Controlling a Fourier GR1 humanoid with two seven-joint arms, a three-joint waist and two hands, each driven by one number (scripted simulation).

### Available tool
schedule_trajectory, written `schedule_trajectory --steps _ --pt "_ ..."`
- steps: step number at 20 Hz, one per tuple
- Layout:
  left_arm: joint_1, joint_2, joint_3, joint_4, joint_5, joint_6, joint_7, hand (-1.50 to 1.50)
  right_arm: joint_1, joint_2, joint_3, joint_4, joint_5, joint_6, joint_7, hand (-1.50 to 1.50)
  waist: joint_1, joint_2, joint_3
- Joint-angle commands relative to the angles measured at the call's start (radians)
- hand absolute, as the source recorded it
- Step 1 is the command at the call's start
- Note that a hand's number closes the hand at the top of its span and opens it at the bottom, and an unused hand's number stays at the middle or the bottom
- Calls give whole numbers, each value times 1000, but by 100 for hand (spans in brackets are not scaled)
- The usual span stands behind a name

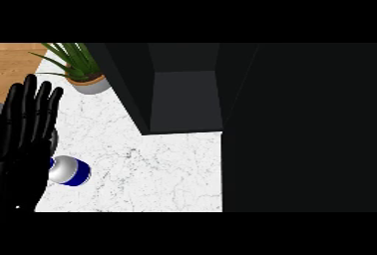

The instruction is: Pick up the bottled water, place it into the cabinet and close the cabinet

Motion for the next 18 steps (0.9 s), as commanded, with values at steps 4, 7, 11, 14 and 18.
schedule_trajectory --steps 4,7,11,14,18 --pt "74 -47 139 -2 -107 181 -25 -150 82 -28 -9 -90 -44 50 5 -150 60 31 29" --pt "96 -88 235 -20 -15 357 94 -150 118 -6 112 -98 -104 120 51 -150 97 27 27" --pt "185 -89 217 -182 -17 449 196 -150 191 -6 179 -212 -126 136 118 -150 71 25 30" --pt "242 -90 130 -299 -88 512 287 -150 231 -1 212 -324 -128 122 173 -150 59 31 30" --pt "304 -90 48 -422 -186 547 368 -150 266 31 350 -409 -31 80 253 -150 58 32 29"
